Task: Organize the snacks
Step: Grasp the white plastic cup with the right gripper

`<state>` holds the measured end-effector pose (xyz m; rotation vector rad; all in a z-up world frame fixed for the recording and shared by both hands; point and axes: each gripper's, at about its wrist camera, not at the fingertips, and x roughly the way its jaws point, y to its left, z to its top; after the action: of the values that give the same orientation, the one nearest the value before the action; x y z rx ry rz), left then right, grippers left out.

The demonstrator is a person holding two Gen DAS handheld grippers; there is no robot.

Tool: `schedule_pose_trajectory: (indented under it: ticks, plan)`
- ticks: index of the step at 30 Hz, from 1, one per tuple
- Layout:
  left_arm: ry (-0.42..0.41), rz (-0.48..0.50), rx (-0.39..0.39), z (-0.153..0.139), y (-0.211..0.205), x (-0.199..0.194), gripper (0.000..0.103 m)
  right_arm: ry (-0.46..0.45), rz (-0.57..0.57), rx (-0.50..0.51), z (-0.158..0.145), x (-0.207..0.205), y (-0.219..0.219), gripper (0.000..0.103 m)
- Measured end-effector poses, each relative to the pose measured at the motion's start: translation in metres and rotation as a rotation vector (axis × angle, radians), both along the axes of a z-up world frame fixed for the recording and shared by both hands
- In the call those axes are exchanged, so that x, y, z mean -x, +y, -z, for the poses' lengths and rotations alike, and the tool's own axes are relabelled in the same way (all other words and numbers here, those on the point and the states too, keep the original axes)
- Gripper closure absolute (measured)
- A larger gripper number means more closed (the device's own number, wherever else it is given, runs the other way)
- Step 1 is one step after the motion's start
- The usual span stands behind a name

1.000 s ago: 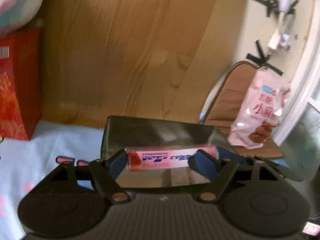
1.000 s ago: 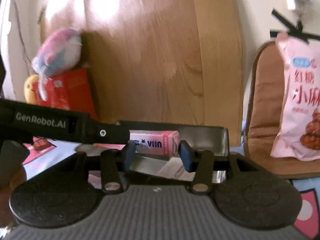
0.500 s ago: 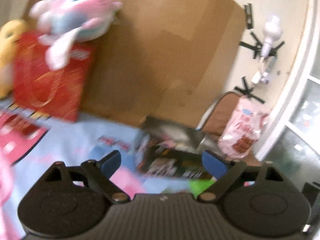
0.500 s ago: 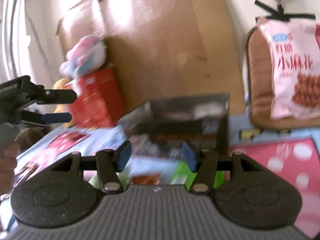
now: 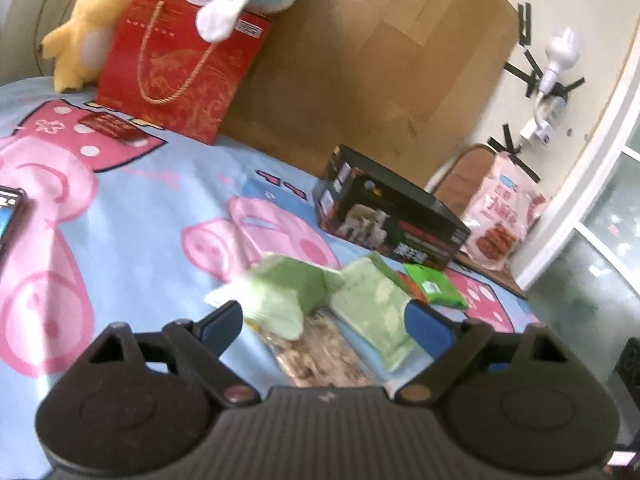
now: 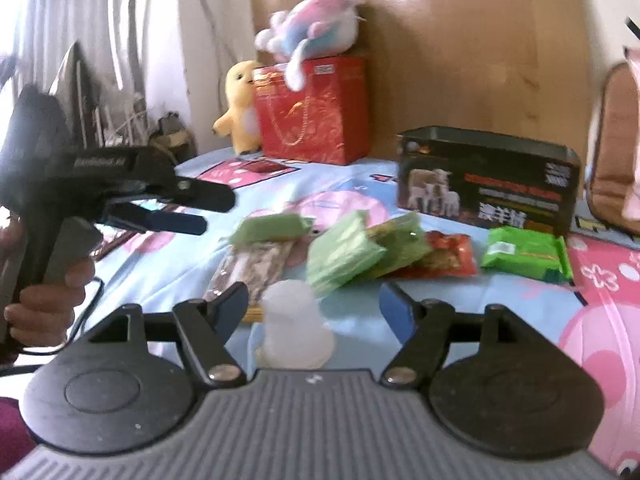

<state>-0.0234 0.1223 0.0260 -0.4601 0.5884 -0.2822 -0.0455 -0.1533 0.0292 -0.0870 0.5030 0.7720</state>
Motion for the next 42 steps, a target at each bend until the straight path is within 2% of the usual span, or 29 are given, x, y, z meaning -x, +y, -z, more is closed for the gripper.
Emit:
schedule_pose_trajectory:
  ticks: [5,7,10,16,21,24,25,27,28,30,31,32,35,40,42]
  plan:
    - [0.0,0.043,-0.002,0.001,-0.011,0.0,0.012,-0.014,-0.002,0.101,0.012,0.006,0.014,0.031]
    - [0.005,0.056,-0.004,0.004,-0.015,0.001,0.012,-0.005,0.061,0.129,0.017,0.001,0.012,0.039]
    - [-0.008,0.089,-0.009,0.003,-0.02,0.004,0.013,0.067,0.119,0.068,0.019,-0.011,-0.004,0.039]
    - [-0.074,0.215,-0.051,-0.009,-0.046,0.009,0.013,0.073,0.174,0.038,0.02,-0.012,-0.021,0.039]
    - [-0.063,0.314,-0.102,-0.01,-0.082,0.0,0.024,0.039,0.14,0.068,0.021,-0.004,-0.015,0.043]
    - [-0.054,0.359,-0.161,-0.007,-0.104,-0.004,0.029,0.028,0.121,0.085,0.021,-0.002,-0.012,0.048]
    - [-0.048,0.365,-0.193,-0.005,-0.111,-0.006,0.03,0.037,0.118,0.089,0.021,-0.003,-0.012,0.054]
    - [-0.029,0.366,-0.256,0.001,-0.124,-0.009,0.034,0.056,0.115,0.087,0.022,-0.007,-0.011,0.059]
    - [-0.013,0.36,-0.26,0.004,-0.127,-0.013,0.037,0.058,0.114,0.083,0.022,-0.008,-0.01,0.061]
    - [0.008,0.358,-0.214,0.007,-0.122,-0.017,0.043,0.062,0.124,0.082,0.023,-0.009,-0.01,0.06]
    - [0.008,0.342,-0.222,0.008,-0.121,-0.019,0.058,0.07,0.125,0.068,0.023,-0.01,-0.012,0.061]
    - [0.007,0.331,-0.239,0.009,-0.12,-0.019,0.062,0.073,0.126,0.059,0.023,-0.011,-0.013,0.063]
    - [0.01,0.326,-0.213,0.011,-0.115,-0.021,0.062,0.065,0.126,0.063,0.023,-0.009,-0.012,0.064]
    - [-0.012,0.314,-0.248,0.012,-0.121,-0.021,0.062,0.063,0.134,0.065,0.023,-0.01,-0.011,0.064]
    - [-0.01,0.304,-0.236,0.013,-0.121,-0.021,0.062,0.064,0.139,0.066,0.023,-0.012,-0.01,0.061]
